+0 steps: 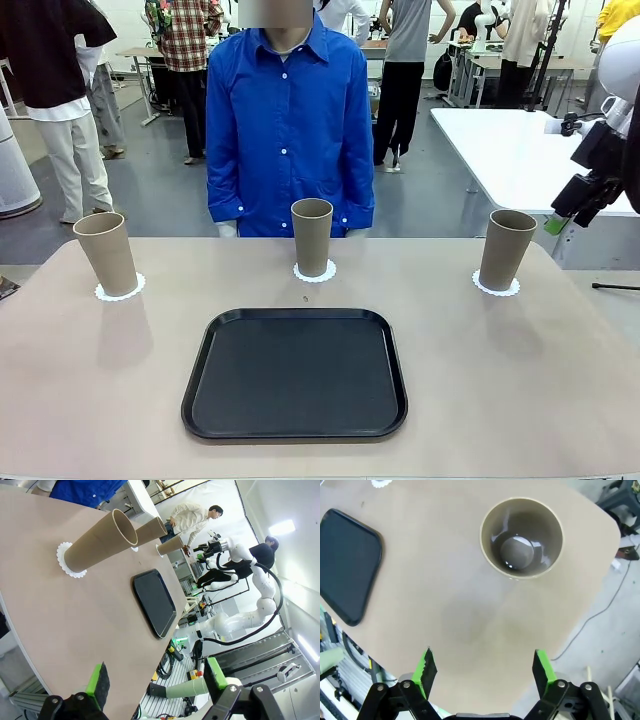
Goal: Place coasters on the table and set cups on them.
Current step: Take one Reusable plastic cup from the Flat Tray and place it on a coaster set by the human.
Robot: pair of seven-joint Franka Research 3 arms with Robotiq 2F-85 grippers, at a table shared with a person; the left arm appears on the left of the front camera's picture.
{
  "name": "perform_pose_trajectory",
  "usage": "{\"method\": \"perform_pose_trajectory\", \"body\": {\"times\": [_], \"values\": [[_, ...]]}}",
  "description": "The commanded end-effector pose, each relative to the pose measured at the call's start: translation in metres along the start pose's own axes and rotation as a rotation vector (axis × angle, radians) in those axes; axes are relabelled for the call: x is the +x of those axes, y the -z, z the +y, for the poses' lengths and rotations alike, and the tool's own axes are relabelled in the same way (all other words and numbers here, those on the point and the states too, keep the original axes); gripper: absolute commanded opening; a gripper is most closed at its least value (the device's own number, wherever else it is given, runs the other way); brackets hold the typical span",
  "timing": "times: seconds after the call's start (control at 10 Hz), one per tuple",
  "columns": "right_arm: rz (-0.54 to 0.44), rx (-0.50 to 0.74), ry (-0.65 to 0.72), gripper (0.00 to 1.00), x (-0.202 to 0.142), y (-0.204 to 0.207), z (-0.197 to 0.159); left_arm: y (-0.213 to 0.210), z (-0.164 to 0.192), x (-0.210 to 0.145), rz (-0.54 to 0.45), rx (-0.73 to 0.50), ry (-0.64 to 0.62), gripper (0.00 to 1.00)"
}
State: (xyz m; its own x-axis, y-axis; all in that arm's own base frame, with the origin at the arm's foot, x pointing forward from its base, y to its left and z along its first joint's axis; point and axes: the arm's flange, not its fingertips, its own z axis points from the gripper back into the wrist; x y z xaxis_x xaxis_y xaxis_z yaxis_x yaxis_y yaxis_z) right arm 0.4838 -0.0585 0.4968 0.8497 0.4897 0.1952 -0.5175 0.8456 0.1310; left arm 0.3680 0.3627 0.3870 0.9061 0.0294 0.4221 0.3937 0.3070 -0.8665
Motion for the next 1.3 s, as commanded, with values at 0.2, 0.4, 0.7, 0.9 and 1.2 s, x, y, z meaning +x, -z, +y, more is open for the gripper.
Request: {"method": "perform_pose_trajectory", "body": {"times": [0.2, 0.4, 0.7, 0.9, 1.2], "values": [[-0.015, 0.004, -0.016, 1.00, 0.002, 0.001, 0.001, -0.002, -0.003, -0.002, 0.010, -0.002, 0.002, 1.00], [-0.015, 0.004, -0.016, 1.00, 0.002, 0.001, 0.001, -0.002, -0.003, -0.002, 0.010, -0.002, 0.002, 1.00], [-0.015, 0.004, -0.016, 1.00, 0.002, 0.001, 0.001, -0.002, -0.003, -0.002, 0.010, -0.002, 0.002, 1.00], [-0.015, 0.004, -0.016, 1.00, 0.002, 0.001, 0.001, -0.002, -0.003, -0.002, 0.010, -0.002, 0.002, 1.00], [-0.086, 0.322, 0.095, 1.00, -0.036, -0.010, -0.022, -0.002, -0.003, -0.002, 0.010, -0.002, 0.002, 1.00]]}}
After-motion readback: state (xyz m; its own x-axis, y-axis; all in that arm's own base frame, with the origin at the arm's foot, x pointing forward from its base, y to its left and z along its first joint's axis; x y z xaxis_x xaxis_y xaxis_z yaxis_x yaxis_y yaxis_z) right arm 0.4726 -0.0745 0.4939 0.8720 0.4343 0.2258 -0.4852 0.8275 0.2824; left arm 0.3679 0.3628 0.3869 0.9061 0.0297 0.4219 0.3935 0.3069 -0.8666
